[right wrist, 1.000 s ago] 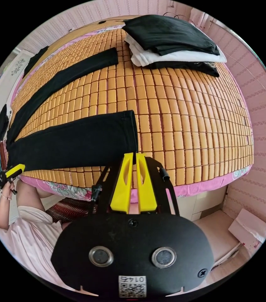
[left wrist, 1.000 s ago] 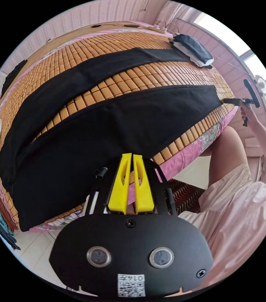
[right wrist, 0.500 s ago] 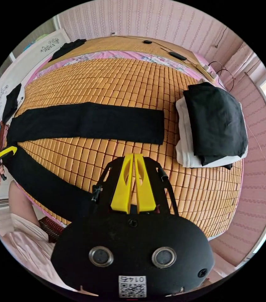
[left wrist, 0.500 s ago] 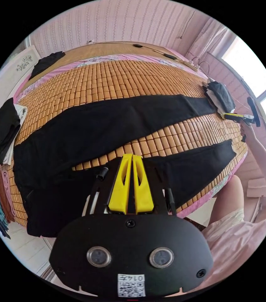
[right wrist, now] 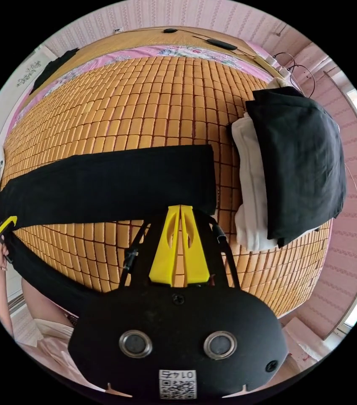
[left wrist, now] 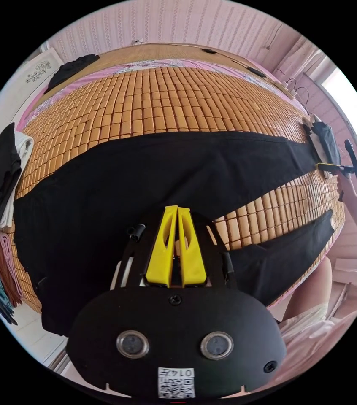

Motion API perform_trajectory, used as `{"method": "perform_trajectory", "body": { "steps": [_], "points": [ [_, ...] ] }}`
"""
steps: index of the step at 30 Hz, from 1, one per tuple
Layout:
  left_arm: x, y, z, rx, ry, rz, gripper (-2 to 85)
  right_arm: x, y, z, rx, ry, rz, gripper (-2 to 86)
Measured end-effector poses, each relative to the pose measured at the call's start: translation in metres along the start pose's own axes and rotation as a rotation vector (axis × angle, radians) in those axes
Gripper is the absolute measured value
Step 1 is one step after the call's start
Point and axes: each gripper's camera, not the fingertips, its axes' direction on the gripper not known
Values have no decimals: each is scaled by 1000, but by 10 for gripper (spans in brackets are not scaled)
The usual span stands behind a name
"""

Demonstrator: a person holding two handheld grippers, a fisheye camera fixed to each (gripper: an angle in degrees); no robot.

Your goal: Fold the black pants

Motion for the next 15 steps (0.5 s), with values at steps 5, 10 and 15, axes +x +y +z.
{"method": "perform_trajectory", "body": {
  "steps": [5,10,15],
  "points": [
    [-32,76,-46,171,99,-51,-10,-16,96,-47,310,-79,2,-3],
    [-72,195,-87,258,88,-138,-10,-26,232,-57,453,-70,74,-2],
    [-124,318,-120,353,70,-321,-10,-32,327,-53,456,9,171,-3]
  ]
}}
